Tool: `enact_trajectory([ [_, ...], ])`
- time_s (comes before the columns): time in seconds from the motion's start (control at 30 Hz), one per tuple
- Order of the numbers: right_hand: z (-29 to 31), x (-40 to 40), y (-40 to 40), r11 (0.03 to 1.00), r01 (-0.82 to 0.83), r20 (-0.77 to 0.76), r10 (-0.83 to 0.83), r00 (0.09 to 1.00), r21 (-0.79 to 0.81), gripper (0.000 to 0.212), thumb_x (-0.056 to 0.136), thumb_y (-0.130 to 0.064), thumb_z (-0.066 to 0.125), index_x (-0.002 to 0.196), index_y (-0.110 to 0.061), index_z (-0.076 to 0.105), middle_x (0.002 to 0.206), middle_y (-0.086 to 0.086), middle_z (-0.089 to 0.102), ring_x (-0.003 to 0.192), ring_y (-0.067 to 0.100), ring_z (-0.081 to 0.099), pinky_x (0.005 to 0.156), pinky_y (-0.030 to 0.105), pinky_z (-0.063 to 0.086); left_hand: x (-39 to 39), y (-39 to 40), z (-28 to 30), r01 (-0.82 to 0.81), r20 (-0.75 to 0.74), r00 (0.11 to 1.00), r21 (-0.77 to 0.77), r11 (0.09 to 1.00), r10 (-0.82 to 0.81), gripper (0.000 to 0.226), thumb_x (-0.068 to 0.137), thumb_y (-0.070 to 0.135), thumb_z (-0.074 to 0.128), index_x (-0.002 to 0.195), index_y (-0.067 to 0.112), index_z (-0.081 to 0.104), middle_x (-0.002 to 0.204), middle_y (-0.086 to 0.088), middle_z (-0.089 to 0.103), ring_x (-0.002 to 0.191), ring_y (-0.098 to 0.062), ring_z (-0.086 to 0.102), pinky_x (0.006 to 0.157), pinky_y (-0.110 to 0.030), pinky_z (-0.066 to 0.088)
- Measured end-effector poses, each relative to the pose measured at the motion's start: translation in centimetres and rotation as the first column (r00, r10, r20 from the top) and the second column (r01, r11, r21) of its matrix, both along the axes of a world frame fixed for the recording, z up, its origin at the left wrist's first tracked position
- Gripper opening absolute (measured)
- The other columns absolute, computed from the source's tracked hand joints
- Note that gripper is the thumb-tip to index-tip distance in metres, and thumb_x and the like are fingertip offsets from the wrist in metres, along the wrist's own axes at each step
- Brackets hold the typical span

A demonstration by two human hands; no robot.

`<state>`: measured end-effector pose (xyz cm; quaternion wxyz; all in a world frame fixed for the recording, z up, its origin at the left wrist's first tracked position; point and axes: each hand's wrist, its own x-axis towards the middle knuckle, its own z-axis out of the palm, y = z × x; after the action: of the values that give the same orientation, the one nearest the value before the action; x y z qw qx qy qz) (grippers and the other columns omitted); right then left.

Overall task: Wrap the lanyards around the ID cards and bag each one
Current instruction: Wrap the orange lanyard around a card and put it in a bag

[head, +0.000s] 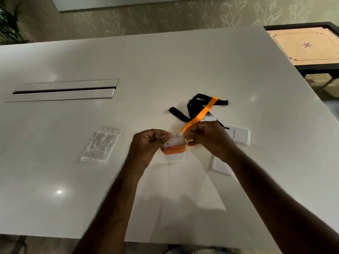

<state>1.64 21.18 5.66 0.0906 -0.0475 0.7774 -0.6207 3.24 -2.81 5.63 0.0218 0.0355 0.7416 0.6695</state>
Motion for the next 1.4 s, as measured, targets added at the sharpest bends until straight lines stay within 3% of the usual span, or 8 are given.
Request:
enact_trajectory([
  [0.1, -0.1, 0.1, 0.4, 1.000, -0.017, -0.007, 0.017, 1.000, 0.013, 0.005, 0.095, -0.015, 0.079, 0.098, -0.012, 0.082, 0.091, 0.001, 0.082, 0.083, 0.017, 0.080, 0.080, 0.026, 0.065, -0.1, 0.6, -0.3, -0.035, 0.002, 0.999, -0.029, 0.999, 0.035, 0.015, 0.082, 0.042, 0.079, 0.095, 0.034, 0.081, 0.097, 0.006, 0.081, 0.096, -0.013, 0.076, 0.080, -0.019, 0.059],
  [0.3, 0.4, 0.4, 0.9, 0.991, -0.061, -0.089, 0.071, 0.993, 0.117, 0.011, 0.094, -0.025, 0.081, 0.105, -0.025, 0.081, 0.086, -0.023, 0.076, 0.082, -0.003, 0.070, 0.073, 0.009, 0.051, 0.0, 2.1, -0.4, -0.077, 0.016, 0.997, -0.098, 0.992, 0.079, 0.012, 0.086, 0.040, 0.072, 0.093, 0.033, 0.078, 0.095, 0.011, 0.080, 0.094, -0.008, 0.074, 0.076, -0.016, 0.056],
  [0.47, 0.6, 0.2, 1.2, 0.991, -0.036, -0.104, 0.049, 0.993, 0.125, 0.006, 0.095, -0.022, 0.080, 0.099, -0.019, 0.083, 0.089, -0.017, 0.077, 0.085, -0.003, 0.069, 0.076, 0.011, 0.048, 0.1, 3.3, 0.0, -0.105, -0.049, 0.994, -0.130, 0.986, 0.100, 0.009, 0.086, 0.038, 0.075, 0.086, 0.047, 0.077, 0.090, 0.014, 0.079, 0.091, -0.008, 0.075, 0.075, -0.018, 0.059],
  [0.67, 0.9, 0.2, 2.3, 0.994, -0.020, -0.119, 0.033, 0.992, 0.112, 0.007, 0.095, -0.020, 0.078, 0.099, -0.017, 0.084, 0.093, -0.002, 0.080, 0.093, 0.019, 0.072, 0.089, 0.036, 0.056, 0.4, 4.7, -0.1, -0.128, -0.014, 0.992, -0.092, 0.988, 0.127, 0.010, 0.091, 0.032, 0.077, 0.087, 0.040, 0.079, 0.093, 0.008, 0.080, 0.094, -0.014, 0.076, 0.074, -0.019, 0.059],
  [0.83, 0.3, 0.2, 3.4, 0.997, -0.068, -0.097, 0.071, 0.993, 0.037, 0.012, 0.097, -0.021, 0.077, 0.107, -0.019, 0.084, 0.096, -0.005, 0.082, 0.087, 0.010, 0.076, 0.079, 0.021, 0.058, 0.3, 5.2, -0.1, -0.153, 0.000, 0.988, -0.088, 0.984, 0.153, 0.007, 0.089, 0.033, 0.080, 0.094, 0.028, 0.081, 0.096, 0.006, 0.081, 0.096, -0.014, 0.077, 0.080, -0.024, 0.060],
  [0.93, 0.0, 0.1, 3.9, 0.984, -0.088, 0.006, 0.090, 0.996, -0.156, 0.011, 0.097, -0.012, 0.076, 0.105, -0.017, 0.082, 0.095, -0.003, 0.083, 0.086, 0.011, 0.079, 0.075, 0.017, 0.059, 0.4, 5.2, 0.1, -0.187, 0.025, 0.982, 0.010, 0.982, 0.187, 0.024, 0.079, 0.042, 0.085, 0.098, 0.028, 0.082, 0.099, 0.001, 0.082, 0.100, -0.019, 0.077, 0.083, -0.029, 0.061],
  [1.07, -0.3, 0.1, 4.1, 0.977, -0.080, 0.011, 0.084, 0.996, -0.196, 0.015, 0.097, -0.008, 0.075, 0.096, -0.021, 0.081, 0.092, -0.001, 0.083, 0.085, 0.016, 0.081, 0.074, 0.018, 0.061, 0.6, 5.3, -0.1, -0.229, 0.086, 0.972, 0.121, 0.966, 0.220, 0.037, 0.065, 0.049, 0.089, 0.095, 0.027, 0.082, 0.103, -0.008, 0.081, 0.103, -0.028, 0.076, 0.089, -0.039, 0.061],
  [1.4, -0.1, 0.1, 4.9, 0.965, -0.108, 0.018, 0.116, 0.993, -0.238, 0.014, 0.096, -0.004, 0.074, 0.097, -0.014, 0.083, 0.091, -0.003, 0.084, 0.080, 0.007, 0.079, 0.068, 0.012, 0.056, 2.4, 5.3, 0.4, -0.186, 0.146, 0.977, 0.257, 0.948, 0.152, 0.020, 0.088, 0.020, 0.079, 0.105, 0.010, 0.082, 0.111, -0.015, 0.079, 0.107, -0.029, 0.075, 0.089, -0.034, 0.060],
])
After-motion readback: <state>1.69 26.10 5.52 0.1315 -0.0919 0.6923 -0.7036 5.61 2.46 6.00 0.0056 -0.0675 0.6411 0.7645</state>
